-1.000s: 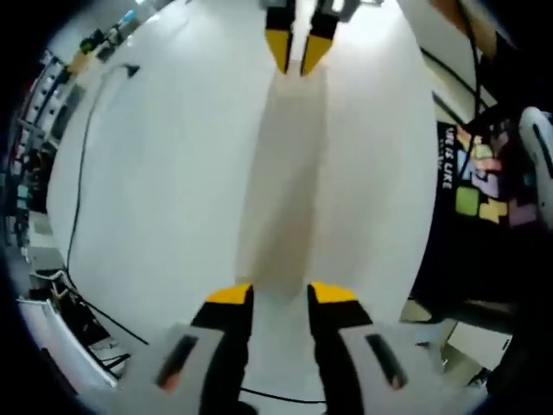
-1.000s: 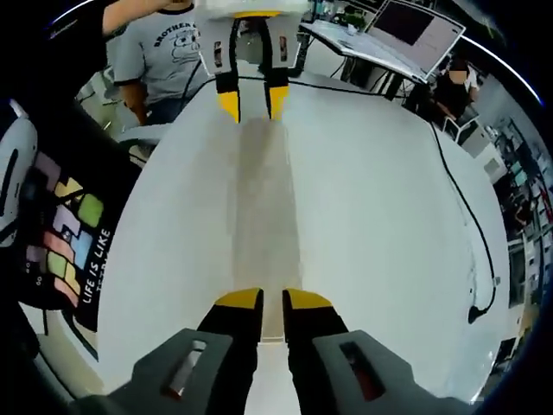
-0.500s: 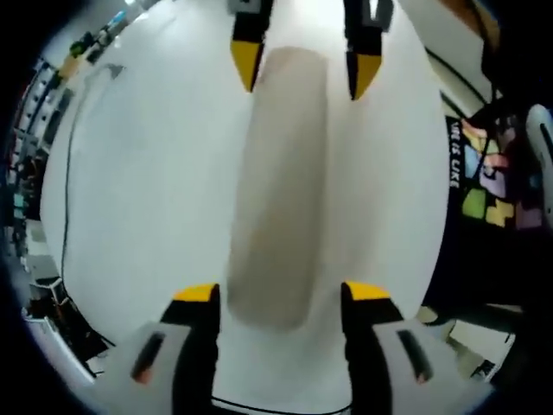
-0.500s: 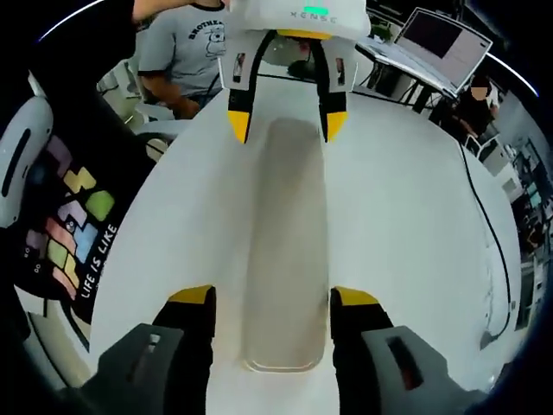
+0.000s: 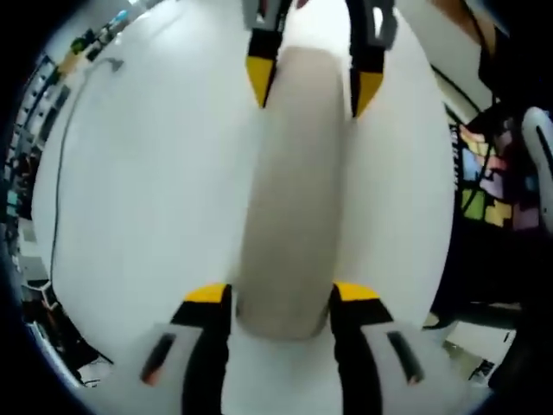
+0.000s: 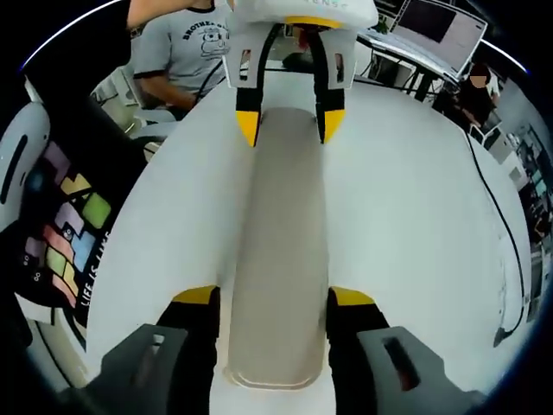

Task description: Arrange the utensils inside the cutlery case until each visible utensil rests in its matching compartment.

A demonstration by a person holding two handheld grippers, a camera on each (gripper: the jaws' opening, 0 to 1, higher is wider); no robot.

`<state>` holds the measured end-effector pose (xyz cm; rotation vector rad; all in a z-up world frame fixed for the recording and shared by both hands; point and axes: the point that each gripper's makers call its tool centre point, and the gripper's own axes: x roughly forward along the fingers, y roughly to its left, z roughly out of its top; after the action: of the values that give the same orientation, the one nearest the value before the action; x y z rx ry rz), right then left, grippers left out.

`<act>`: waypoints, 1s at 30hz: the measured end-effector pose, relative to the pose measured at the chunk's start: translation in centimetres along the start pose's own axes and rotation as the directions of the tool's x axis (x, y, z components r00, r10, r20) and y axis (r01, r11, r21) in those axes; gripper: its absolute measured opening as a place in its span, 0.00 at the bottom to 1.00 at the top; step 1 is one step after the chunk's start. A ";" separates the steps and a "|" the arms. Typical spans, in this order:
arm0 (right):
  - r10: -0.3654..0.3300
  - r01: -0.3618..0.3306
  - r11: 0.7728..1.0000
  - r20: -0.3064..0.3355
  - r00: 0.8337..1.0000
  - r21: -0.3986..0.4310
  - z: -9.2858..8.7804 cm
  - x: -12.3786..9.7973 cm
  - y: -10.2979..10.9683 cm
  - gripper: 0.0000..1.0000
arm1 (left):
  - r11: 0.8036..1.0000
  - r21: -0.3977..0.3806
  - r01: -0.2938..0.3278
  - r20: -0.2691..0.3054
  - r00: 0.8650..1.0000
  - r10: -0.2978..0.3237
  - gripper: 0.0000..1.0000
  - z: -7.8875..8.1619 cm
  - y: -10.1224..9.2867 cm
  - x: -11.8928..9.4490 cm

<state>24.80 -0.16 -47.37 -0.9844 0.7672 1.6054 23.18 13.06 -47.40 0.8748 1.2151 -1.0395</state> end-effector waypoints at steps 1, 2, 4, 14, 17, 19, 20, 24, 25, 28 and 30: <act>0.001 -0.001 1.000 0.001 1.000 0.000 0.0 0.0 0.0 0.51 | 1.000 0.014 0.002 -0.004 1.000 -0.002 0.48 0.1 0.0 0.0; 0.001 -0.001 1.000 0.000 1.000 0.001 0.0 0.0 0.0 0.51 | 1.000 0.031 0.005 -0.008 1.000 -0.004 0.49 0.2 -0.1 0.1; -0.004 0.004 1.000 -0.002 1.000 0.009 0.1 0.0 0.0 0.52 | 0.995 0.098 0.012 -0.004 1.000 -0.011 0.49 0.5 -0.1 0.2; -0.023 0.020 0.999 0.065 0.998 0.048 1.0 0.2 0.3 0.45 | 0.990 0.141 0.016 -0.052 0.999 -0.008 0.43 0.8 -0.4 0.5; -0.030 0.027 0.998 0.056 0.998 0.054 1.1 0.2 0.4 0.44 | 0.989 0.148 0.018 -0.043 0.999 -0.012 0.42 0.7 -0.3 0.4; -0.031 0.028 0.998 0.047 0.998 0.059 1.1 0.2 0.4 0.44 | 0.988 0.154 0.019 -0.037 0.999 -0.013 0.42 0.7 -0.3 0.4; -0.031 0.029 0.998 0.047 0.998 0.060 1.0 0.2 0.4 0.44 | 0.988 0.156 0.020 -0.032 0.999 -0.015 0.42 0.7 -0.3 0.4; -0.040 0.035 0.997 0.072 0.997 0.069 1.0 0.1 0.6 0.44 | 0.985 0.168 0.022 -0.016 1.000 -0.020 0.42 0.7 -0.3 0.3; -0.044 0.039 0.996 0.078 0.996 0.074 1.0 0.1 0.6 0.44 | 0.985 0.174 0.022 -0.007 1.000 -0.021 0.42 0.8 -0.3 0.3; -0.044 0.037 0.996 0.085 0.995 0.082 1.0 0.0 0.4 0.44 | 0.984 0.175 0.031 0.005 0.999 -0.033 0.42 1.0 -0.4 0.3; -0.030 0.024 0.996 0.071 0.997 0.084 0.7 -0.1 0.7 0.44 | 0.984 0.172 0.048 -0.003 0.999 -0.048 0.42 1.2 -0.7 0.2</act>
<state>24.02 0.24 -46.99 -0.8694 0.7621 1.5645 22.92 11.65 -47.40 0.9813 1.1627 -1.1974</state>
